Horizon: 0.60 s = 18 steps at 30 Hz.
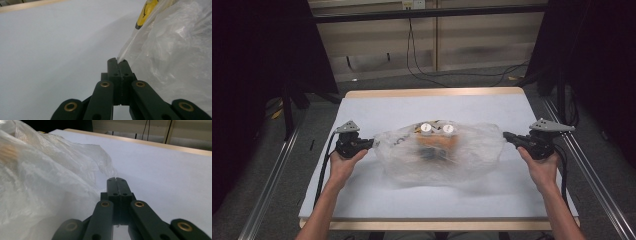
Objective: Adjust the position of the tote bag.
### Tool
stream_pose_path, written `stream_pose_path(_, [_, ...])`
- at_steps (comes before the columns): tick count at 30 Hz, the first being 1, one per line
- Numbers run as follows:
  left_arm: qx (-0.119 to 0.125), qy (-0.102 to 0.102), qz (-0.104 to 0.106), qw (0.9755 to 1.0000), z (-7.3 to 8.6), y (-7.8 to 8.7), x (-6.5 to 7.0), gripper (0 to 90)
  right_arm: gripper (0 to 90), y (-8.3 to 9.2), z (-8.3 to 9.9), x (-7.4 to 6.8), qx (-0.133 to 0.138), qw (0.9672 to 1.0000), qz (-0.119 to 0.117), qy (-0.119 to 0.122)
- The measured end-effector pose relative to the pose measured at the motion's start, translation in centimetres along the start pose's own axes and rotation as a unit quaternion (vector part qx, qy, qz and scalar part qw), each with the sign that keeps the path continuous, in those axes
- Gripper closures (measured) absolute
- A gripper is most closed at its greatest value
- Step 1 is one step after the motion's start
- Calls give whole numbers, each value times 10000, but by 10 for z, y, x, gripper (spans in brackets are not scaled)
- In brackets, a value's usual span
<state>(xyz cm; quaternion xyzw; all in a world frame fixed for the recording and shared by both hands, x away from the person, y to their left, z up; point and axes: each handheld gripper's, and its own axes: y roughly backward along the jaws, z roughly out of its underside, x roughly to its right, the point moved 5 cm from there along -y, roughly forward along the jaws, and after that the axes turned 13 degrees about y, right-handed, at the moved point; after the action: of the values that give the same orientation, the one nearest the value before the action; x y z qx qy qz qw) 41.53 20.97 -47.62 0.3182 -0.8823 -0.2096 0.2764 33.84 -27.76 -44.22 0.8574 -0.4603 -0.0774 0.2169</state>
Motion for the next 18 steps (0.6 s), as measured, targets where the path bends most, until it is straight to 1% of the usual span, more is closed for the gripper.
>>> stream_pose_path(3, [-20,55,35,10000,7,-3,-2,900,900,-1,2,1,9,10000,-8,-48])
stream_pose_path(6, [-91,48,-12,9999,12,-5,-5,900,900,-1,6,2,-48,10000,8,-61])
stream_pose_path(9, [-74,18,-45,10000,14,-4,-6,900,900,-2,11,3,-105,9999,-2,-88])
stream_pose_path(12, [-258,-117,-131,9995,19,-5,-5,900,900,-4,14,2,-181,9998,-29,-49])
stream_pose_path(15, [-441,-256,-181,9985,23,-9,-3,900,900,-6,19,1,-283,9996,-22,4])
stream_pose_path(18, [-481,-226,-205,9984,26,-10,-5,900,900,-9,25,1,-444,9990,-22,61])
